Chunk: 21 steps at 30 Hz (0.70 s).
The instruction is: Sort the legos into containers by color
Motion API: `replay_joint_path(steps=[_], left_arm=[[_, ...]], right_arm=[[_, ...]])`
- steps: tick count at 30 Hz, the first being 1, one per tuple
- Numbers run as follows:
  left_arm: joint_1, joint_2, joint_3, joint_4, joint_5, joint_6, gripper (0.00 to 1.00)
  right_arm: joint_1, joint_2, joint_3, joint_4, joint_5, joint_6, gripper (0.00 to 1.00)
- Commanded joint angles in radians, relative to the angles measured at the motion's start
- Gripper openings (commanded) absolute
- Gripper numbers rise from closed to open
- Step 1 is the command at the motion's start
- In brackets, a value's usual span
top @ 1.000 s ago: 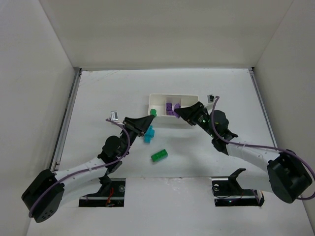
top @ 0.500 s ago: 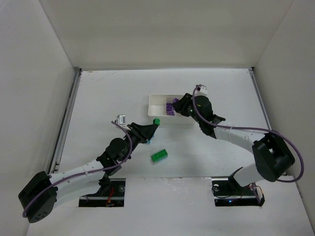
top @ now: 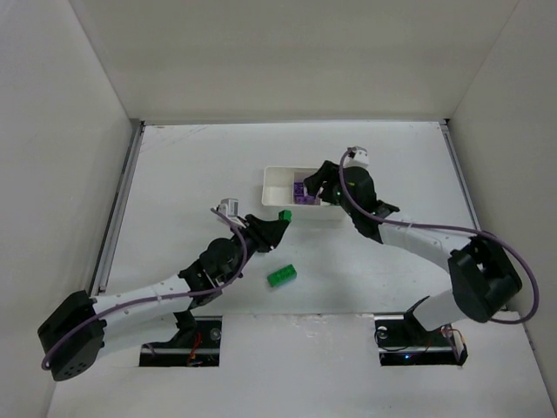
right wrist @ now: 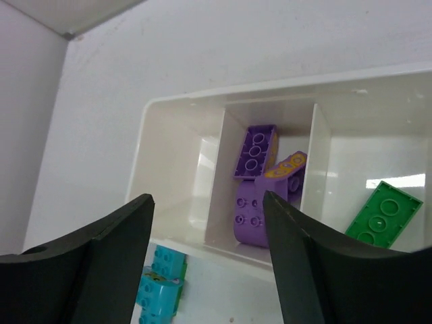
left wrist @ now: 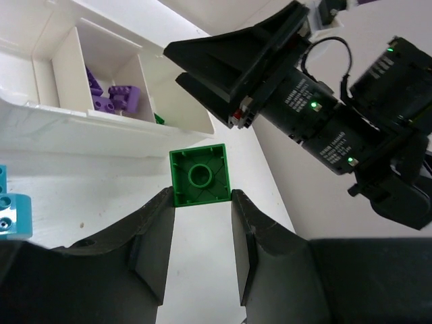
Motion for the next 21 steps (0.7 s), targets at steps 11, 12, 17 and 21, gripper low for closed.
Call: replay_joint_path(steps=[11,12,17,21], left_arm=[[-0.039,0.425,0.5,-0.205,-0.007,0.228,0.15],[-0.036,0.471,0.549,-0.226,-0.007,0.243,0.15],[-0.014,0.686,0.785,-0.355,-0.014,0.314,0.16],[0.0,0.82,0.941,-0.442,-0.016,0.344,0.16]], right_arm=[[-0.166,-0.586,-0.489,0.007,0.255,0.147,0.2],[-0.19,-0.603,-0.513,0.01,0.255,0.153,0.21],[-0.251,-0.611,-0.552,0.042,0.189,0.199,0.25],[-0.247,-0.597,-0.557,0.071,0.167,0.207,0.28]])
